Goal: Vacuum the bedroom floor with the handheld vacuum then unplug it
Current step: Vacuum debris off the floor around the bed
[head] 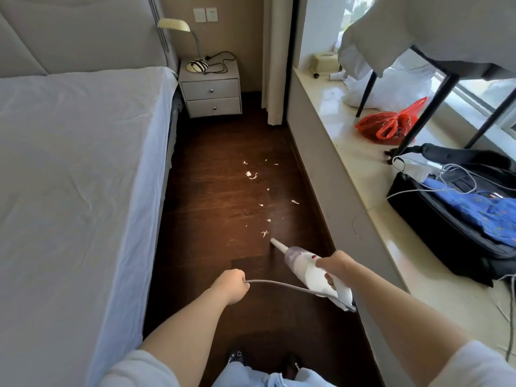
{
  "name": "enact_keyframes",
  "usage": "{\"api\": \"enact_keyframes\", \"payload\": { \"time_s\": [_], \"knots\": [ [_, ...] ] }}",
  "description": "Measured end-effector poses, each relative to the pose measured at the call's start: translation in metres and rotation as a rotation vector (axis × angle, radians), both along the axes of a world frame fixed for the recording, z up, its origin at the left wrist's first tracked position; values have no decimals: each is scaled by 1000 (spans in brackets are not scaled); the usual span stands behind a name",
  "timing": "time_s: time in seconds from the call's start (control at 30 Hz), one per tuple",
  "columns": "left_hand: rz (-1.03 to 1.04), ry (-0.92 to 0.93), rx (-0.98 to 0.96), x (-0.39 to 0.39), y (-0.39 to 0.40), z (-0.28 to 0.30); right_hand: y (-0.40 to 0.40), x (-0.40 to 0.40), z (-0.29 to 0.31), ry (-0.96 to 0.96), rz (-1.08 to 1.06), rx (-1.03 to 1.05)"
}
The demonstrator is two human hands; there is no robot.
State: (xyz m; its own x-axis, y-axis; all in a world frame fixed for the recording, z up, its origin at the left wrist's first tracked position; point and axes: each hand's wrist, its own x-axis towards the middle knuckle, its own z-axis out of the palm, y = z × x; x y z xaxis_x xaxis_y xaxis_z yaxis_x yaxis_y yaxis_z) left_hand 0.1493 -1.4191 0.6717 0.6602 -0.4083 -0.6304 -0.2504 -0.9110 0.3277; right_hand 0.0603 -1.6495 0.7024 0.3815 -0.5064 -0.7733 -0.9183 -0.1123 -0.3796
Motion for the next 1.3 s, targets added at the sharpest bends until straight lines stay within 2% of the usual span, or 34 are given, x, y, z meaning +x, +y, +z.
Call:
{"api": "enact_keyframes", "payload": {
  "time_s": [0.3, 0.47, 0.6, 1.03, 1.3],
  "knots": [
    [143, -4, 18, 26, 89, 8, 94, 68, -2, -21, 261, 11],
    [205, -30, 41, 42, 132, 5, 132, 97, -8, -21, 330, 44],
    [215, -20, 45, 46, 143, 3, 145, 105, -13, -36, 373, -23],
    [211, 2, -30, 49, 112, 4, 105, 108, -10, 4, 256, -120],
    [265, 1, -49, 43, 103, 4, 84, 112, -7, -19, 260, -75]
  ]
}}
